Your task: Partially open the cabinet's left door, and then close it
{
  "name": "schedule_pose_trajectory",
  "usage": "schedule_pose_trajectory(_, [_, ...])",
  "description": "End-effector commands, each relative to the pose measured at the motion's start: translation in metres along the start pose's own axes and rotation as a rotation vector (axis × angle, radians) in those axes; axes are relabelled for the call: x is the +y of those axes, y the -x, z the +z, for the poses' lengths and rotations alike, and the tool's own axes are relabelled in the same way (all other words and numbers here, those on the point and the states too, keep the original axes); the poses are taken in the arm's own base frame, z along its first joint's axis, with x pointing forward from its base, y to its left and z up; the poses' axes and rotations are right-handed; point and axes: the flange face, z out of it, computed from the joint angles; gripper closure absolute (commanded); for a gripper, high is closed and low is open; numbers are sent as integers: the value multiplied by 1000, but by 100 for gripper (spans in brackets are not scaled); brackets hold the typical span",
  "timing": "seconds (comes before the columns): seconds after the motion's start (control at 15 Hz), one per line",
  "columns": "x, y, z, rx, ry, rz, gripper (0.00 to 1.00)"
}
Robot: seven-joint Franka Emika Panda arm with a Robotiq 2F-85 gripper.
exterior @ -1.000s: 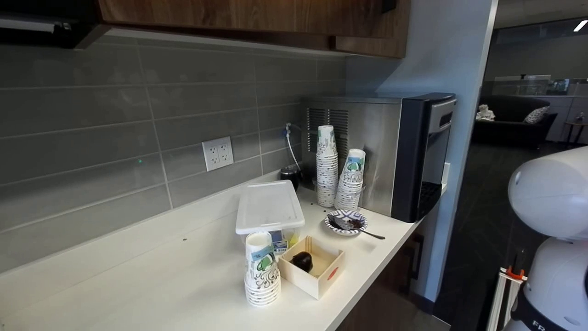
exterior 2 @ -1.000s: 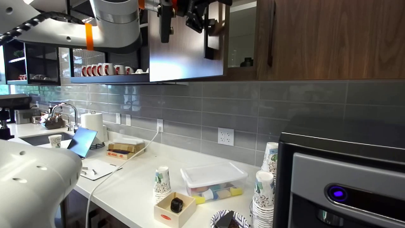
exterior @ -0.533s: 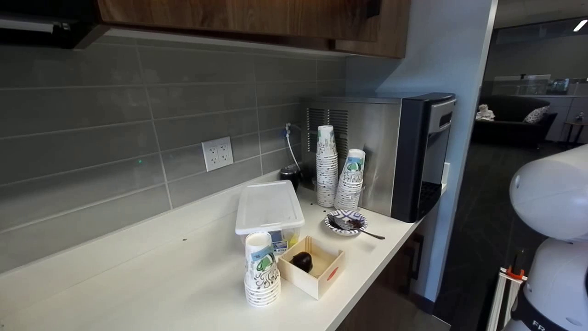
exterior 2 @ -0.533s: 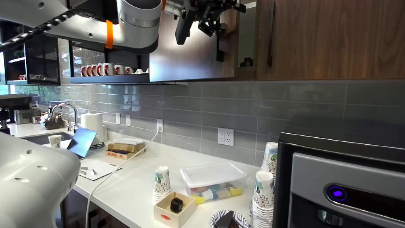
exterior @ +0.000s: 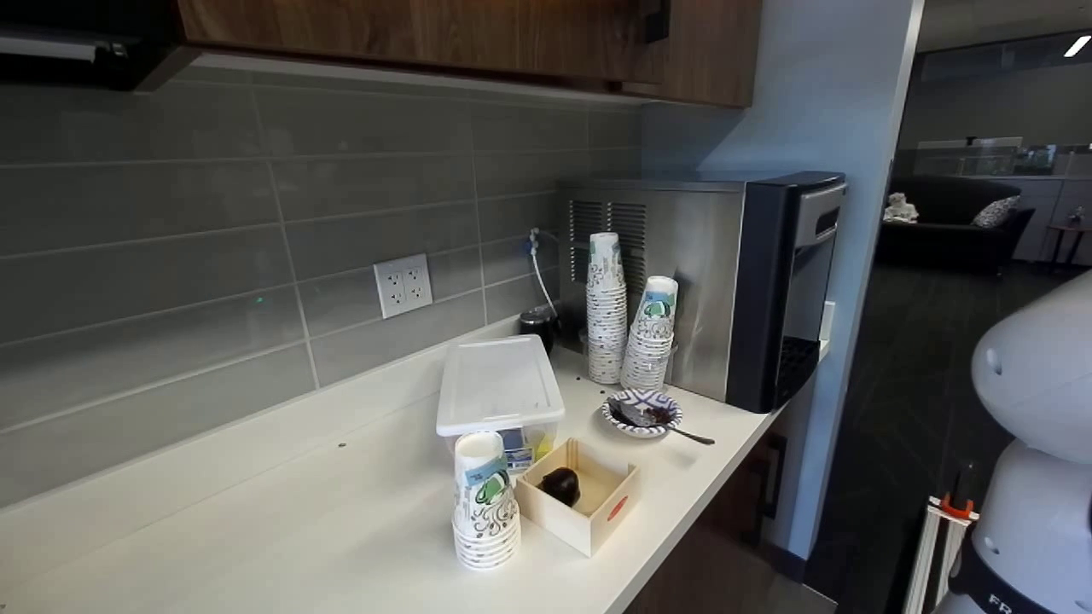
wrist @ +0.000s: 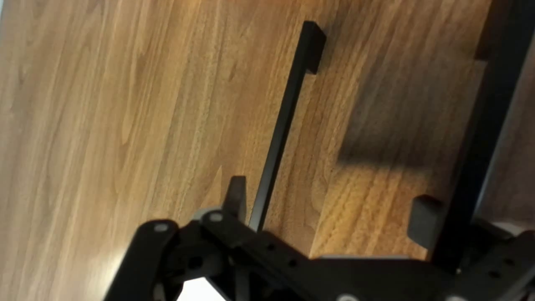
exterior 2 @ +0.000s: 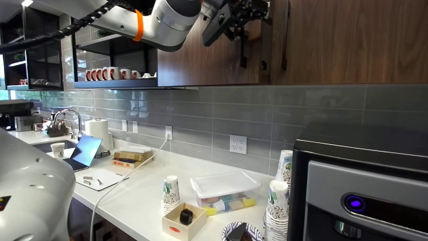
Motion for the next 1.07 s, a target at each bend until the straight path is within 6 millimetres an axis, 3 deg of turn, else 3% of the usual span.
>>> schedule_pose_trajectory(0.0, [-7,-20,12,-1,-87,-10,0])
schedule_pose_trajectory(0.6, [-39,-36,21,-17,-230,-52,0])
schedule_pose_trajectory(1.0, [-42,-33,13,-46,-233,-72,0])
